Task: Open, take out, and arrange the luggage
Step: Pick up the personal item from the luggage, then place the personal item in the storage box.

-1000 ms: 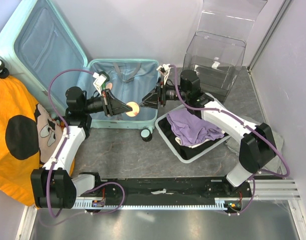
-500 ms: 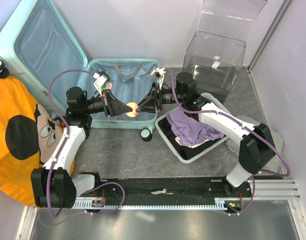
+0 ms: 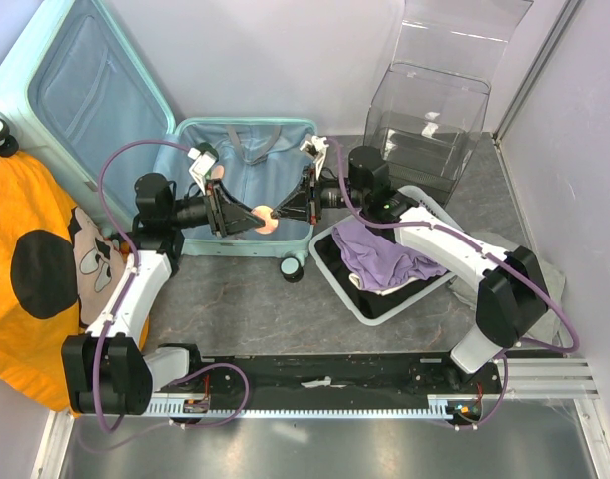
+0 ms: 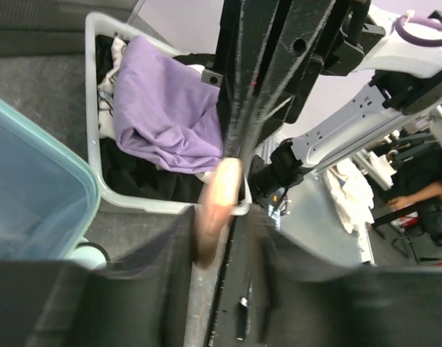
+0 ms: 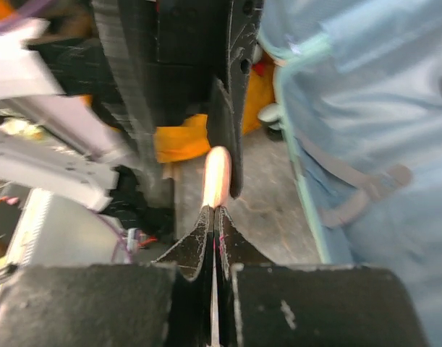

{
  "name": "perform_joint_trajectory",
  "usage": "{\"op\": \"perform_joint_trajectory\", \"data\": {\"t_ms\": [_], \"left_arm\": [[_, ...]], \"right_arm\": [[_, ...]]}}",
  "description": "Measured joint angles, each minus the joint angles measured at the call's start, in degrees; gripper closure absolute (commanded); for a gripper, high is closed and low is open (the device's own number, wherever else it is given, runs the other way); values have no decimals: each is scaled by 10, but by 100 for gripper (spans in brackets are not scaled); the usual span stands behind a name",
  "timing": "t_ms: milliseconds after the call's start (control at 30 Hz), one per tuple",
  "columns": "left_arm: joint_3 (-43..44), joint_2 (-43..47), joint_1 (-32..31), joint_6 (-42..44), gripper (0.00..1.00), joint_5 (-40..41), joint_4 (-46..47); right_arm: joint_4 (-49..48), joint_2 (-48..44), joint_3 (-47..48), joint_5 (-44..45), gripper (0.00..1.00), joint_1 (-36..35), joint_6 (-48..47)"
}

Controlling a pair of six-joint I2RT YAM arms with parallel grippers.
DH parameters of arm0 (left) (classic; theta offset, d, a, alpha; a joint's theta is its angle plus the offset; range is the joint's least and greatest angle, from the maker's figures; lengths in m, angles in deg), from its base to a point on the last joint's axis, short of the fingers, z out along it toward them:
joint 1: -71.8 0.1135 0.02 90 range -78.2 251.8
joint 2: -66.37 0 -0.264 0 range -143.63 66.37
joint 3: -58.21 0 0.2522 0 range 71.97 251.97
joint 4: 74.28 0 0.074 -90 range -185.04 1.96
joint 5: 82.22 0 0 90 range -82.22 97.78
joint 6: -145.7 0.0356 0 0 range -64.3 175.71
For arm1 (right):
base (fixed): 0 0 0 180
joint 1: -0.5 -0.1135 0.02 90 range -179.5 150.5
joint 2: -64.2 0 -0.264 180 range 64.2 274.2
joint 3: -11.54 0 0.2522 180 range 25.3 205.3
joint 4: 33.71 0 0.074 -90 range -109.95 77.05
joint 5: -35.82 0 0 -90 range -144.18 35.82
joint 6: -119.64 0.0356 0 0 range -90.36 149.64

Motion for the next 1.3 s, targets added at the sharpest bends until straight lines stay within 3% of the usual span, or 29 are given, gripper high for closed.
{"op": "perform_joint_trajectory", "data": {"t_ms": [67,167,467,767,1067,1300], "left_arm": [[1,6,0,25,20,12,-29],[3,33,8,63,14,57,-78],[3,132,67,128,11,284,-170],[2,131,67,151,11,379,-230],[2,132,67,166,11,408,-246],[2,131,69,169,11,419,-254]], "right_arm": [[33,-2,1,32,100,2,-26],[82,-17,1,94,100,20,-52],[165,-116,21,365,100,180,-93],[239,5,118,503,100,245,-131],[292,165,209,503,100,284,-163],[301,219,278,377,100,337,-145]]}}
